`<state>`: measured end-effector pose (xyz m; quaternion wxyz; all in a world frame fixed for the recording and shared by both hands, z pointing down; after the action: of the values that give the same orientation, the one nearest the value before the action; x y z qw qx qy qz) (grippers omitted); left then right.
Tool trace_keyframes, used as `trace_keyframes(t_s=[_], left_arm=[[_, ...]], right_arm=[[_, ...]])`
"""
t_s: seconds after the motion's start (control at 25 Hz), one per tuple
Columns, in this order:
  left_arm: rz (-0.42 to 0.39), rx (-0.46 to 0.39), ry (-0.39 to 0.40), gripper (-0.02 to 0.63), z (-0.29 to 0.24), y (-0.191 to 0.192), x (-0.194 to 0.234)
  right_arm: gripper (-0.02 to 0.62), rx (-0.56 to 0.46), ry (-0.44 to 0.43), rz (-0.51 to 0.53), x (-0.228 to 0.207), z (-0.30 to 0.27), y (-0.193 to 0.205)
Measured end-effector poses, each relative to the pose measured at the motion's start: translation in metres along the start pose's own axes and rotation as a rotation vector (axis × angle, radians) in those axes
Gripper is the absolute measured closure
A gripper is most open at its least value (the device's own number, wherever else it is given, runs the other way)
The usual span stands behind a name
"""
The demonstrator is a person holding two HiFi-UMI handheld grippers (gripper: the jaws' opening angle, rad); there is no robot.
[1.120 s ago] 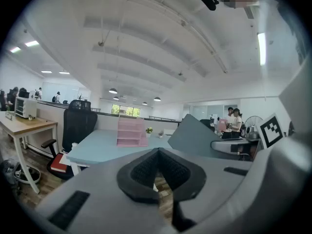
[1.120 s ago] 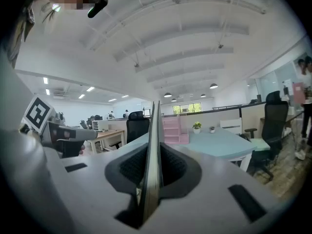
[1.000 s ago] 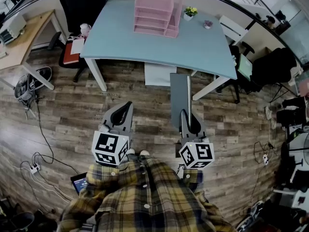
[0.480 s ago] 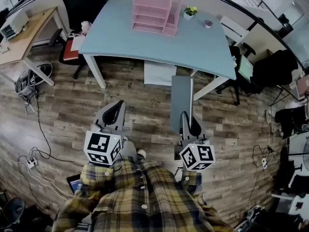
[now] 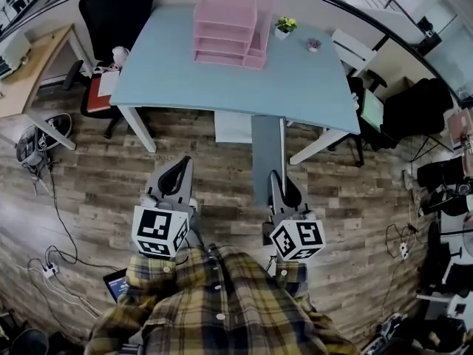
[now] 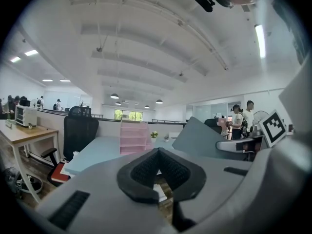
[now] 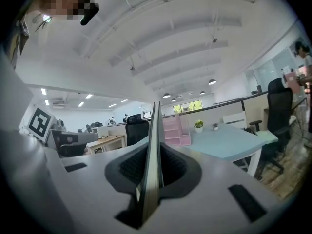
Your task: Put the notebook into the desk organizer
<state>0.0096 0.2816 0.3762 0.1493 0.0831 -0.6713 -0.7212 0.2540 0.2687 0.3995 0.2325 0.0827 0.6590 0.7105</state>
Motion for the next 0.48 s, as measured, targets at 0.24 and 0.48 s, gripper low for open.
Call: trace_keyframes(t_s=[0.24, 0.48], left_arm=[[-0.001, -0.016, 0.038, 0.612, -0.059, -0.009, 0.051], [0.001, -0.003, 0.044, 0.612, -0.097, -0.01, 0.102]], right_arm=[[0.534, -0.028, 0.025, 0.01, 0.002, -0.07, -0.003], [0.534, -0.014, 0.057, 0.007, 0.007, -0.127, 0.006]])
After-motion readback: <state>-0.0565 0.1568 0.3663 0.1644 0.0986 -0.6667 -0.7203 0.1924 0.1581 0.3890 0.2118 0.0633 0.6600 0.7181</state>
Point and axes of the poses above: the fingertips, and each gripper's own axes: z backward along the fingers, x to its left, y out of its underside, the point moved 5 cm from there along z, backward along the fingers, and after that the axes turned 15 degrees about -x, right-handed, at the moved point
